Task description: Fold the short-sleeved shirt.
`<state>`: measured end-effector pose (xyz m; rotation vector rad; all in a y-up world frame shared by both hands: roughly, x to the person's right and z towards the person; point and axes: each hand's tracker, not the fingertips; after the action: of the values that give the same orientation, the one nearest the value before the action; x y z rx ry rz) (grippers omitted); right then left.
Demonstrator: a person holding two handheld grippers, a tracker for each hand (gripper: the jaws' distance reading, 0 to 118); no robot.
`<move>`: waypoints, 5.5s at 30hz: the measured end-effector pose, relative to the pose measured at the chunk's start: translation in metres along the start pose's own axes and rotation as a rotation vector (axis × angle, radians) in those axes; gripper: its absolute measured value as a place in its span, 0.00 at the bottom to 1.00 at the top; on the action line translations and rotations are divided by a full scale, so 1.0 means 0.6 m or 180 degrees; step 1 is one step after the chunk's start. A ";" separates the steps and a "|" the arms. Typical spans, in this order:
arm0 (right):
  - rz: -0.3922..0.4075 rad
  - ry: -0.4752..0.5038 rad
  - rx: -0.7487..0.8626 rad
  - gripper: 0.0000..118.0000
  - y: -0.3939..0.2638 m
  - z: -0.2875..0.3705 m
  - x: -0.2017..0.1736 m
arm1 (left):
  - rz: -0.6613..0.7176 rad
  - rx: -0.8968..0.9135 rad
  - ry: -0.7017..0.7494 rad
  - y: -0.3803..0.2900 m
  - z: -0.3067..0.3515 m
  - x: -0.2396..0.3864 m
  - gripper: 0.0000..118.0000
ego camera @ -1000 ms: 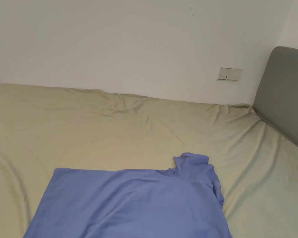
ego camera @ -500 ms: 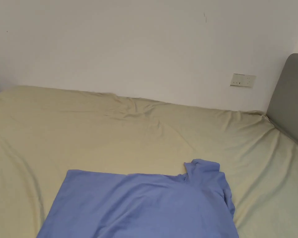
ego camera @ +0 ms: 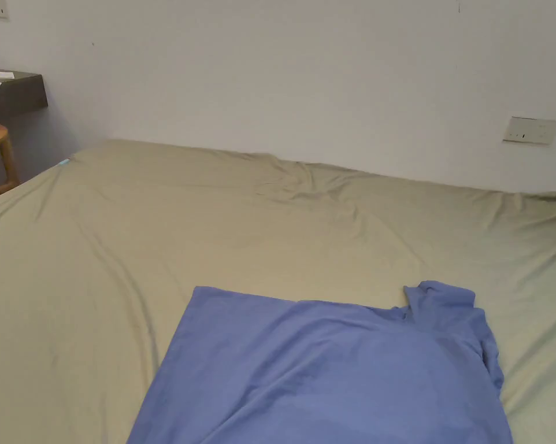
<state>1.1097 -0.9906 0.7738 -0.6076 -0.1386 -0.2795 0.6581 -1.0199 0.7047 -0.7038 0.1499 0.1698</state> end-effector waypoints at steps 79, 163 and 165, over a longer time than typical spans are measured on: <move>-0.0017 -0.0025 0.0303 0.88 0.174 -0.217 0.035 | 0.0743 0.0045 -0.0778 0.150 -0.156 0.028 0.88; 0.0346 -0.0894 -0.0632 0.07 0.042 -0.092 0.081 | -0.0093 -0.0467 -0.0347 0.114 -0.051 0.009 0.05; 0.0331 -0.0910 -0.0719 0.07 0.014 -0.063 0.083 | -0.0044 -0.0542 -0.0300 0.090 -0.035 -0.014 0.05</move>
<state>1.1615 -1.0167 0.7486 -0.8752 -0.3528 -0.1065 0.6374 -0.9942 0.6565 -0.8647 0.0407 0.2039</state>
